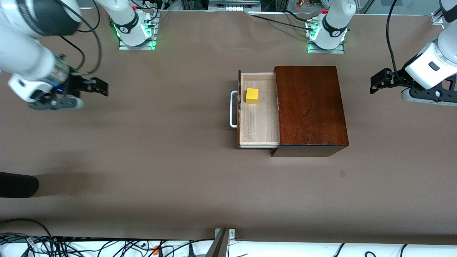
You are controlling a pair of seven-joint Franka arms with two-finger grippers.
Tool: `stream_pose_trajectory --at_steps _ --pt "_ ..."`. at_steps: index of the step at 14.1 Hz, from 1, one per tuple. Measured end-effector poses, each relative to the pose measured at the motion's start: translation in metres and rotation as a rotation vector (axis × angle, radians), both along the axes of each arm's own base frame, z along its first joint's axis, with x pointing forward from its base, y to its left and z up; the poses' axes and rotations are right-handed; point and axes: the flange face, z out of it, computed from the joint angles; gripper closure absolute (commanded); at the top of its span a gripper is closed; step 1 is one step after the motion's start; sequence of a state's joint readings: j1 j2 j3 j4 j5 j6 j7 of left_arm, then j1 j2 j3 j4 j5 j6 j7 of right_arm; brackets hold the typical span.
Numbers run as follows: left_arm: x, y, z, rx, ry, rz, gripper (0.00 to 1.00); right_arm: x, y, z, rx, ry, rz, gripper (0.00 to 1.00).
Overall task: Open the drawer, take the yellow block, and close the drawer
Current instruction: 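Move the right gripper over the open drawer toward the yellow cube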
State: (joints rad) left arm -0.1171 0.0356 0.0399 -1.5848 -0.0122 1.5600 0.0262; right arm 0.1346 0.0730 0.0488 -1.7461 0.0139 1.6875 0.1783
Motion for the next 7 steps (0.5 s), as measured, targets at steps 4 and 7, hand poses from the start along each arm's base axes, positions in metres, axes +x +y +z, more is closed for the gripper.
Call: stream_pose_trajectory --at_steps 4,7 --pt "0.000 0.000 0.000 0.000 0.000 0.001 0.00 0.005 0.107 -0.026 -0.026 -0.030 -0.198 0.00" --pt "0.000 0.001 0.000 0.000 0.000 0.001 0.00 0.007 0.195 -0.043 0.009 -0.043 -0.386 0.00"
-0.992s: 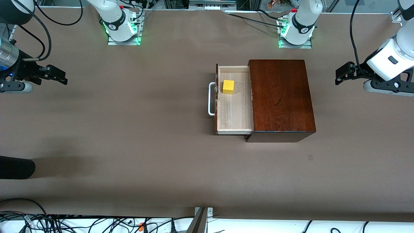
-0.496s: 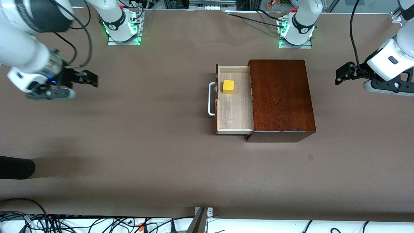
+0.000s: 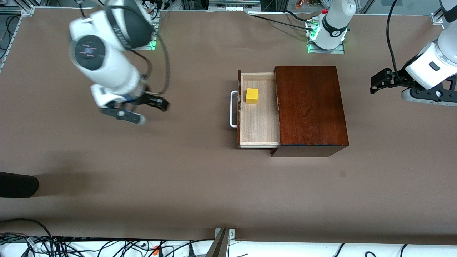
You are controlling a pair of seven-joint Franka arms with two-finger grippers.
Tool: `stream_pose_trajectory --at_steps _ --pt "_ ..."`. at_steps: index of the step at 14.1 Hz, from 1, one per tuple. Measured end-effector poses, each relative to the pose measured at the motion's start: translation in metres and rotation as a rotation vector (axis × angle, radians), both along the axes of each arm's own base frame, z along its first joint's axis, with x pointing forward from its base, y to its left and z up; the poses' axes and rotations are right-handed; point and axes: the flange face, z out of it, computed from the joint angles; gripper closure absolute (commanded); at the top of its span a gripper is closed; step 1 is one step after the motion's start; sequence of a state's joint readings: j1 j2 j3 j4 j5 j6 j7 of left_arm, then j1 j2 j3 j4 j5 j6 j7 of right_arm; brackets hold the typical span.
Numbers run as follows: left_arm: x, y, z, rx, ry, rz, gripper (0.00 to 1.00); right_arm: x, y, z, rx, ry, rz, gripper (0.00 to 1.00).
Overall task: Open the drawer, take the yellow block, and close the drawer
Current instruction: 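Move the right gripper over the open drawer toward the yellow cube, then lower the right gripper into the drawer and grasp the yellow cube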
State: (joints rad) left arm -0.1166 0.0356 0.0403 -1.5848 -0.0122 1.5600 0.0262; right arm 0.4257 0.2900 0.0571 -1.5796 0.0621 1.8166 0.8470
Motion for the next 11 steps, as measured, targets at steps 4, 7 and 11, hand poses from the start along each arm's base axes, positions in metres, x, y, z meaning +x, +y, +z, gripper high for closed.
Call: stream_pose_trajectory --at_steps 4,7,11 --pt "0.000 0.000 0.000 0.000 0.000 0.000 0.00 -0.011 0.087 -0.011 0.116 -0.001 -0.390 0.00" --pt "0.000 0.000 0.000 0.000 0.000 0.000 0.00 -0.045 0.146 -0.011 0.171 0.043 -0.608 0.00" --pt "0.000 0.000 0.000 0.000 0.000 0.000 0.00 -0.073 0.184 -0.011 0.174 0.064 -0.719 0.00"
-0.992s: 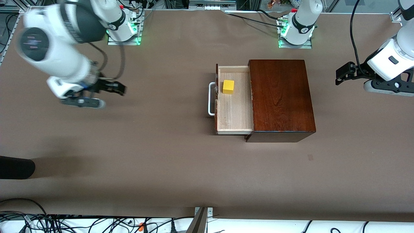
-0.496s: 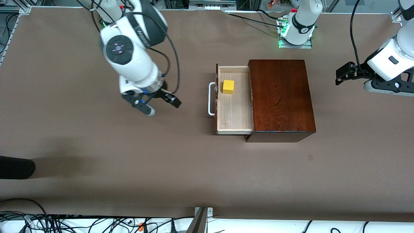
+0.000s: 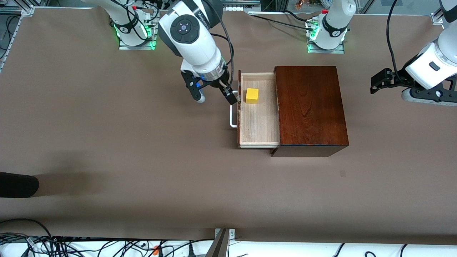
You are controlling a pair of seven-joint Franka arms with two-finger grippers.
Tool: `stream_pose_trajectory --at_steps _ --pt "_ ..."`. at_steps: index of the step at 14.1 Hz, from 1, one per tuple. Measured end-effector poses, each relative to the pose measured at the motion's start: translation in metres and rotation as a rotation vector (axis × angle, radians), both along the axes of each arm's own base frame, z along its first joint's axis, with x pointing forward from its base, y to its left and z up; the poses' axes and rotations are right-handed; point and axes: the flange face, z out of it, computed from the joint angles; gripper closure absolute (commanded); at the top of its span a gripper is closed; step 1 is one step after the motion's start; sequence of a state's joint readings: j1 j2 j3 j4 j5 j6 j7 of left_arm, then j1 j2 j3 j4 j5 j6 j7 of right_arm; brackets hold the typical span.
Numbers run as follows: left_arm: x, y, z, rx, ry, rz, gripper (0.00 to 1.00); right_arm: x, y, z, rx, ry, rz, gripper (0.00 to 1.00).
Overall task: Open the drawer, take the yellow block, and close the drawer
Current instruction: 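Lower the right gripper into the drawer and grasp the yellow cube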
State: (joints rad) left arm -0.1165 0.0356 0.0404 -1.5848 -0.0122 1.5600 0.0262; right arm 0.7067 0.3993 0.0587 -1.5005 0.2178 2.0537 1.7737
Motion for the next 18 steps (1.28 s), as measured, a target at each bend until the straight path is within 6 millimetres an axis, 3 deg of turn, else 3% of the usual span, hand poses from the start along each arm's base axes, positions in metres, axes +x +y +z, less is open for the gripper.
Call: stream_pose_trajectory --at_steps 5,9,18 --pt "0.000 0.000 0.000 0.000 0.000 0.000 0.00 0.033 -0.026 0.032 0.018 -0.028 -0.097 0.00" --pt "0.000 0.000 0.000 0.000 0.000 0.000 0.00 0.044 -0.040 0.024 -0.005 0.012 -0.176 0.00" --pt "0.000 -0.002 0.005 -0.001 -0.011 -0.003 0.00 0.041 -0.025 0.007 0.013 0.159 -0.470 0.00"
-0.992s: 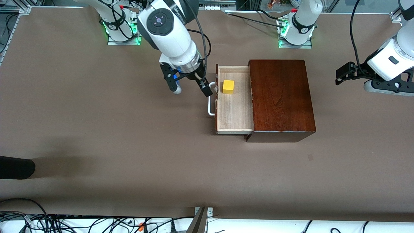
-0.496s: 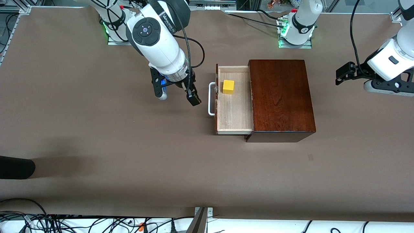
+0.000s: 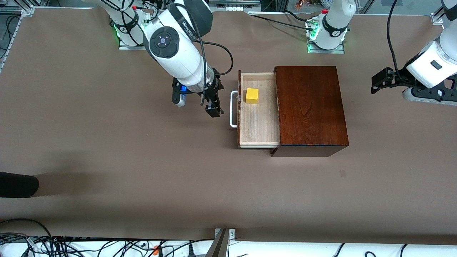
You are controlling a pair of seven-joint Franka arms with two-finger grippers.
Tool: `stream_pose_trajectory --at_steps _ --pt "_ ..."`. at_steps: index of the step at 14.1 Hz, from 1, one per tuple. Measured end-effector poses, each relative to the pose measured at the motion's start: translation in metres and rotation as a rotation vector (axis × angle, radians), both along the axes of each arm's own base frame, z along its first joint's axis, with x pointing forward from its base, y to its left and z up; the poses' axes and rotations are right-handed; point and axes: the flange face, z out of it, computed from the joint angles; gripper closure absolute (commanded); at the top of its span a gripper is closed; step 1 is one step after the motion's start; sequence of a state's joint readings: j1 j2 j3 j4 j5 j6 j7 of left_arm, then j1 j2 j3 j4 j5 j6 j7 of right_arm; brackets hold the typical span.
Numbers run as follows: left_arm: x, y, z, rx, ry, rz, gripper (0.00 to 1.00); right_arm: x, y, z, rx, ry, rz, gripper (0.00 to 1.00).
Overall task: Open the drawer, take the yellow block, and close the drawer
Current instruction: 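Lower the right gripper into the drawer and grasp the yellow cube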
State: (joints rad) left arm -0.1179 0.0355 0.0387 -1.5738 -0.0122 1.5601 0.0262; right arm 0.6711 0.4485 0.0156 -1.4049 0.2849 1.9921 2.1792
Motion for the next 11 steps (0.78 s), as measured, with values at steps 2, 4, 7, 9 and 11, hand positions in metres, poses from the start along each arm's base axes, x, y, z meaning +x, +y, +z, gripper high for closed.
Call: stream_pose_trajectory --at_steps 2,4,7,9,11 --pt "0.000 0.000 0.000 0.000 0.000 0.000 0.00 -0.006 0.009 -0.002 -0.001 0.017 -0.032 0.00" --pt "0.000 0.000 0.000 0.000 0.000 0.000 0.00 -0.014 0.021 -0.001 0.004 0.017 -0.042 0.00" --pt "0.000 0.000 0.000 0.000 0.000 0.000 0.00 -0.018 0.027 0.000 0.012 0.012 -0.055 0.00" --pt "0.000 0.000 0.000 0.000 0.000 0.000 0.00 -0.017 0.028 -0.002 0.014 0.011 -0.065 0.00" --pt "0.000 0.000 0.000 0.000 0.000 0.000 0.00 -0.017 0.032 -0.005 0.023 0.014 -0.120 0.00"
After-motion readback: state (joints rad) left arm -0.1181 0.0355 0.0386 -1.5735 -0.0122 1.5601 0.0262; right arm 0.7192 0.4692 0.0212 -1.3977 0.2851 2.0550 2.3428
